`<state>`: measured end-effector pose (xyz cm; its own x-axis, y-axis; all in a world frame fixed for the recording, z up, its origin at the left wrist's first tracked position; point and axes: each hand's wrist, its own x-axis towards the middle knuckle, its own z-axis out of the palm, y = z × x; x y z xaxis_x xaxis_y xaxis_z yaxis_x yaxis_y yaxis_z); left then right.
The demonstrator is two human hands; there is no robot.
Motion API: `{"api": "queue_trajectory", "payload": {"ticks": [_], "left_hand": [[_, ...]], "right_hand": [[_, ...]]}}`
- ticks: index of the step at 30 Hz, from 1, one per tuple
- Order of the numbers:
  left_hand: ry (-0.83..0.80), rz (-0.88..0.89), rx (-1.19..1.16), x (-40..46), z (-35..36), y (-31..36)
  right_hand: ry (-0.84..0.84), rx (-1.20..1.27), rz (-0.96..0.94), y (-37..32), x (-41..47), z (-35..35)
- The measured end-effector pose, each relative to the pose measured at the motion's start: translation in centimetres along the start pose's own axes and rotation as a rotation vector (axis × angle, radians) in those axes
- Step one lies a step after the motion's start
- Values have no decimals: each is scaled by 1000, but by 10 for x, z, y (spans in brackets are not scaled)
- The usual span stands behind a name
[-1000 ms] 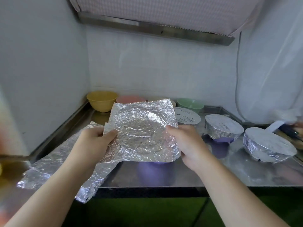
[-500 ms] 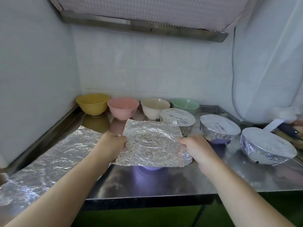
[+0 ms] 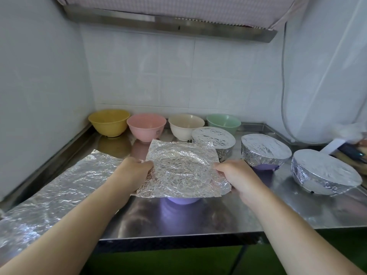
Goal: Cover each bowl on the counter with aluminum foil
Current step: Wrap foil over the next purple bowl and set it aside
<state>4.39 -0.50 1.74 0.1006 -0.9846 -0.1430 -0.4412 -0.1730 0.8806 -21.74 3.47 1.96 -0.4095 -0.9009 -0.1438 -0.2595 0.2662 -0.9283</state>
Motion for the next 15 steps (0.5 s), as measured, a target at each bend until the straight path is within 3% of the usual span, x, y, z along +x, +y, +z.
{"api": "queue_trajectory", "payload": {"ticks": [3, 6, 9, 12, 15], "left_hand": [[111, 78, 72, -2, -8, 5], [392, 444, 335, -15, -13, 25], [168, 702, 547, -23, 5, 53], [-89, 660, 810, -9, 37, 51], [-156, 559, 931, 9, 53, 34]], "right_hand": [[-4, -81, -29, -12, -6, -8], [171, -528, -329, -35, -16, -14], [164, -711, -577, -58, -25, 6], [-67, -775, -667, -59, -18, 40], [-175, -839, -650, -38, -2, 59]]}}
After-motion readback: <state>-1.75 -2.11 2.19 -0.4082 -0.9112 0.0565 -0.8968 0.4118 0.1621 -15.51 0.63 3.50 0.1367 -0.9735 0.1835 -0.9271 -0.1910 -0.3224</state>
